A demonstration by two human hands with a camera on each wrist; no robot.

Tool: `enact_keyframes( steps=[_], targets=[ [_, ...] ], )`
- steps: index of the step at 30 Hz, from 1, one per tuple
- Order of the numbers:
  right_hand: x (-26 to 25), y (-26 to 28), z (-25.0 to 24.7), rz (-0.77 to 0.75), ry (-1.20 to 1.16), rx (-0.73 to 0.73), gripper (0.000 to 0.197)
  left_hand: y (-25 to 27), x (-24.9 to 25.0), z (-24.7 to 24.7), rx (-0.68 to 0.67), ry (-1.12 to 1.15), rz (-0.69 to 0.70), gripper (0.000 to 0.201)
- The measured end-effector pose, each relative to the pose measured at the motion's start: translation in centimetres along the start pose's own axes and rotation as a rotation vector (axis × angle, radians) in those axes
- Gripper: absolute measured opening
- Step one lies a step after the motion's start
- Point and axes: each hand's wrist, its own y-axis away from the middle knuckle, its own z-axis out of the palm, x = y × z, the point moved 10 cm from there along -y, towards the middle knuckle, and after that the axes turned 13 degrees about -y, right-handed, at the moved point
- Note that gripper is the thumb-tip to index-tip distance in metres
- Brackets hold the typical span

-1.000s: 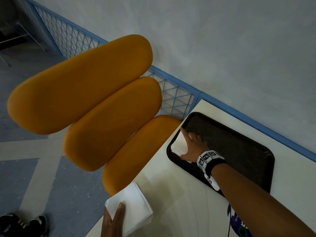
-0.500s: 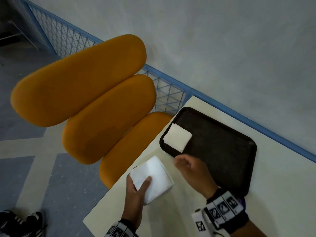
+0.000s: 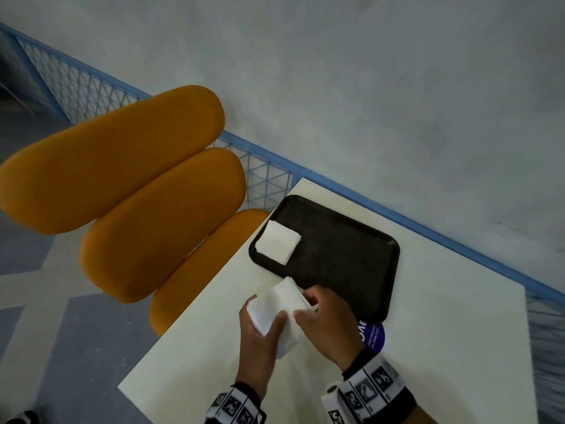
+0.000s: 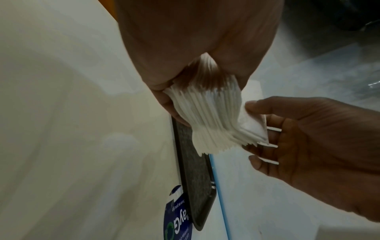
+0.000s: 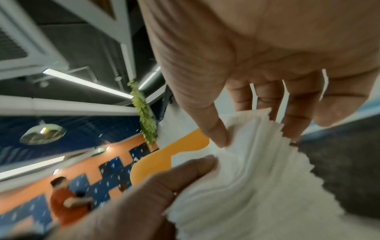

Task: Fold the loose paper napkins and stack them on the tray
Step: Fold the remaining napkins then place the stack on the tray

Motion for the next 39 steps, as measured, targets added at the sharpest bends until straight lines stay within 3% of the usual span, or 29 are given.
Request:
enact_keyframes(
  steps=[3,7,10,14,20,23,26,31,35,39],
  targets=[
    [-0.5,1.0,-0.9,-0.066,0.045,0.015,0.033,0.9,0.4,0.4,0.007,0.012,0.042,0.078],
    [0.0,1.9,-0.7,-0.014,-0.046,-0.071,0.046,1.9,0.4,0.9,-0.001,0.007,0.067,0.082],
    [0.1,2.4,-0.4,-0.005,-0.105,-0.112,0.042,2.3,0.2,1.0,-0.011,0.027,0.069,0.084],
    [0.0,2.5,-0.1,-0.010,-0.134,-0.159,0.024,2.7,-0.9,0.7,-0.016,0.123,-0.016,0.080],
    [-0.9,2.4,0.4,0.063,-0.305,-0.274,0.035,2.4,-2.3,0.5,-0.086,0.338,-0.149,0.059],
    [-1.6,2.0,0.2,0.089,-0.389,-0.304,0.031,2.0,-2.7,-0.5,-0.070,0.266,-0.148,0.051],
    [-2.3,1.4,0.2,0.114,-0.437,-0.356,0.028,1.4,-2.7,-1.5,-0.058,0.208,-0.123,0.061],
    [-1.0,-3.8,-2.6,0.172,-0.337,-0.362,0.034,-0.5,-4.3,-4.8,0.017,0.256,-0.186,0.040],
    [3.8,-10.7,-5.9,0.250,-0.108,-0.221,0.041,-2.0,-5.8,-7.8,0.107,0.182,-0.203,0.046],
    [7.3,-14.9,-5.7,0.348,0.070,-0.258,0.049,-3.4,-6.6,-10.2,0.181,0.101,-0.203,0.053]
  ],
)
